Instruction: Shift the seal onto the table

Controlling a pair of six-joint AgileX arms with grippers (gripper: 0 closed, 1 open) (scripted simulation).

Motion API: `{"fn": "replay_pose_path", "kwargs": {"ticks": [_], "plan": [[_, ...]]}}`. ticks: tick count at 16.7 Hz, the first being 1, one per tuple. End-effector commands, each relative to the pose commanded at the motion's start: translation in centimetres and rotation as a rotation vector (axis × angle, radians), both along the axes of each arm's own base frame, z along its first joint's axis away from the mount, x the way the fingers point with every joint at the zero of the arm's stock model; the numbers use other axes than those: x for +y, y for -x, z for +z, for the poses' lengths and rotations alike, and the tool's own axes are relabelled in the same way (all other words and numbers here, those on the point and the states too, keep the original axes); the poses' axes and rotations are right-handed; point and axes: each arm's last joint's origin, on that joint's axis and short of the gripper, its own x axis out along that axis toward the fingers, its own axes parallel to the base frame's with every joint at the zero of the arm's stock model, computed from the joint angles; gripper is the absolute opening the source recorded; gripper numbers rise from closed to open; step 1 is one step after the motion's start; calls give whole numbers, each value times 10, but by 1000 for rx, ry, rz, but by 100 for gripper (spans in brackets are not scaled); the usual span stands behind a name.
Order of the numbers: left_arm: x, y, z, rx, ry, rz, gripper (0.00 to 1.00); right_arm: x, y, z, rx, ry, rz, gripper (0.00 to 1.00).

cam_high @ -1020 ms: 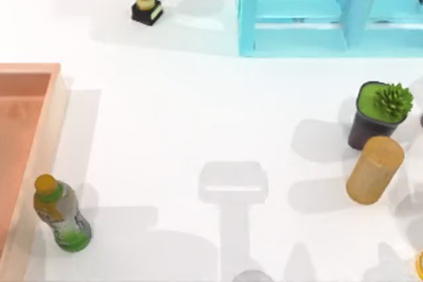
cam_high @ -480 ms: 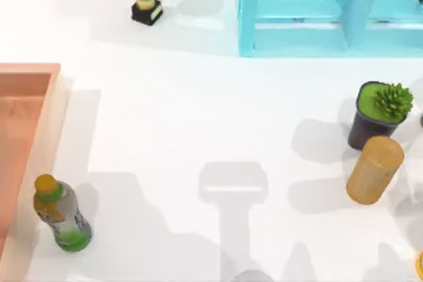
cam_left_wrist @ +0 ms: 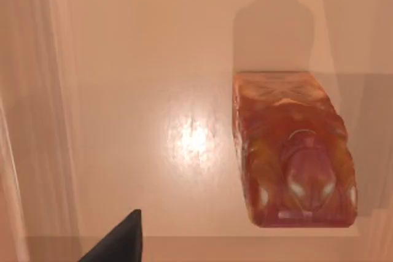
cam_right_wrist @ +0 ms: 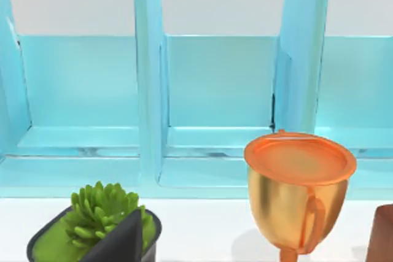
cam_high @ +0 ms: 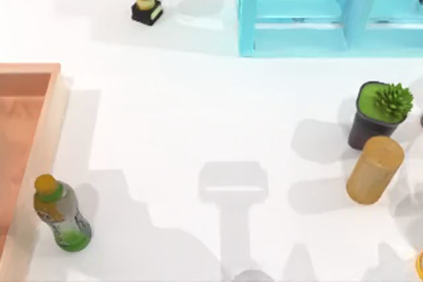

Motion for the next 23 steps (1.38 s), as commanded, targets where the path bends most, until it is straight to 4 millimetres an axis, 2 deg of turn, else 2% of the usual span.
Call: {"fn": "replay_pose_path", "kwargs": {"ticks": [6, 8, 10, 14, 23], "plan": [[1, -1, -61, 1, 0, 0, 100, 0, 0, 0, 0, 0, 0, 100], [1, 1, -75, 1, 0, 0, 100, 0, 0, 0, 0, 0, 0, 100], [0, 2, -82, 0, 0, 0, 100, 0, 0, 0, 0, 0, 0, 100], [0, 2, -82, 0, 0, 0, 100, 0, 0, 0, 0, 0, 0, 100], [0, 2, -82, 0, 0, 0, 32, 0, 0, 0, 0, 0, 0, 100]]}}
